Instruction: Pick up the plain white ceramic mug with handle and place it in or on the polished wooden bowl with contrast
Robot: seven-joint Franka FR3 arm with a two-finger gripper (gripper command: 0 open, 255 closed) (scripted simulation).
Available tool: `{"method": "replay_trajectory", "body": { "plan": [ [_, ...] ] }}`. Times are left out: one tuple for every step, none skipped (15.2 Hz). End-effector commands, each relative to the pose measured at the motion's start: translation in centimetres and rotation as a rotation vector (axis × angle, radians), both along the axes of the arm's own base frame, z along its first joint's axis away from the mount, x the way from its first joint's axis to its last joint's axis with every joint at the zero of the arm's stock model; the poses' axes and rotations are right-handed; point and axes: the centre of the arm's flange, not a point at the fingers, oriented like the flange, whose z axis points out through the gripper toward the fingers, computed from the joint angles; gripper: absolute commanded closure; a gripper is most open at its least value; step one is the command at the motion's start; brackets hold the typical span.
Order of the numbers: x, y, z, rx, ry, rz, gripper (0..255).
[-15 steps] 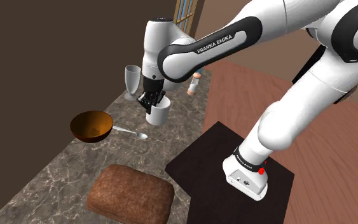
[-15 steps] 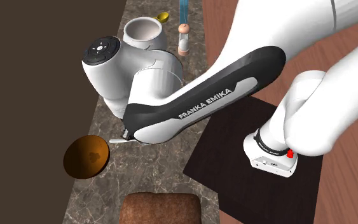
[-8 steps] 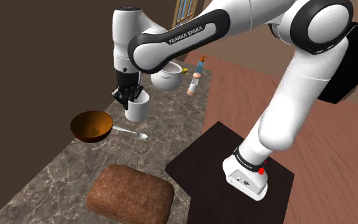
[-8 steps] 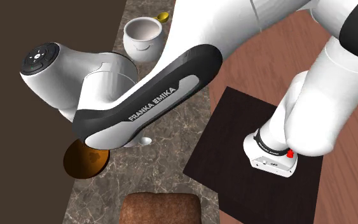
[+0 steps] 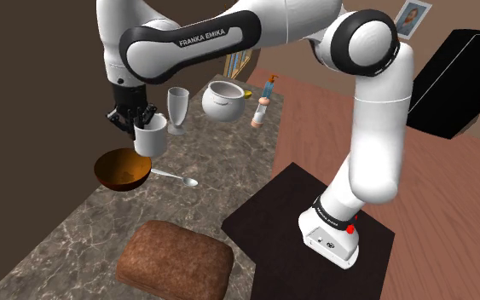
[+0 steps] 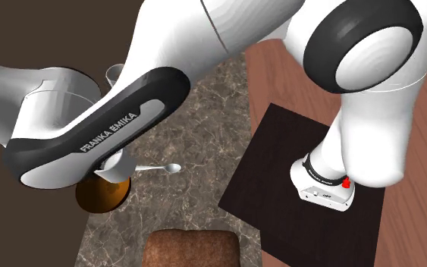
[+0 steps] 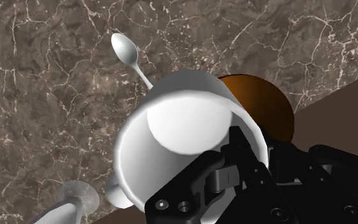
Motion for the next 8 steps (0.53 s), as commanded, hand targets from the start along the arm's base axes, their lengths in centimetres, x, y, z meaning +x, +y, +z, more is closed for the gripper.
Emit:
{"method": "replay_trajectory", "body": {
  "plan": [
    [2.3,1.8,0.1,-0.002,0.0,-0.002,255],
    [3.2,2.7,0.2,-0.002,0.0,-0.002,255],
    [4.2,3.6,0.3,-0.002,0.0,-0.002,255],
    [5.1,4.5,0.4,-0.002,0.0,-0.002,255],
    [6.5,5.8,0.5,-0.002,0.0,-0.002,255],
    [6.5,5.8,0.0,-0.002,0.0,-0.002,255],
    [6.5,5.8,-0.5,-0.002,0.0,-0.002,255],
    [6.5,5.8,-1.1,-0.002,0.0,-0.002,255]
  ]
}}
